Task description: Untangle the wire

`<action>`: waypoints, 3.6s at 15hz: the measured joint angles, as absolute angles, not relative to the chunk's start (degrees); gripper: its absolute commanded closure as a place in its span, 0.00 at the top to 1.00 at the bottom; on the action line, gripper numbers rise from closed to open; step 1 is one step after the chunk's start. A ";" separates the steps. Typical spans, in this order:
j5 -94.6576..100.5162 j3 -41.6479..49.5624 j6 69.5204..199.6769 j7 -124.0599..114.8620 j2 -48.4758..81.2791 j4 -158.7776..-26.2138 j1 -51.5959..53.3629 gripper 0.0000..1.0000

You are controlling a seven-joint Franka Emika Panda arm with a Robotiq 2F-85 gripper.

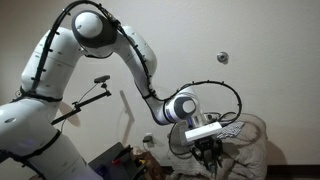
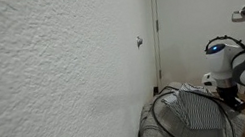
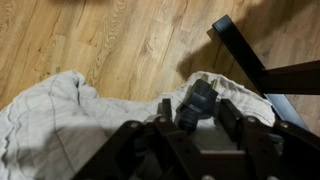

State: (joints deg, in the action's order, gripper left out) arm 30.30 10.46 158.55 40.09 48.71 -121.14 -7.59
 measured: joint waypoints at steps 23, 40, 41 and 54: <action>46.52 12.48 164.05 24.18 31.02 -136.01 -0.91 1.00; 48.86 13.58 175.26 20.05 35.18 -136.47 -2.93 1.00; 48.77 14.93 177.24 17.75 35.22 -136.40 -2.34 1.00; 48.29 14.12 180.74 12.25 37.02 -136.33 -5.01 1.00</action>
State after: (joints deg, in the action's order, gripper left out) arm 48.29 14.12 180.74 12.25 37.02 -136.33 -5.01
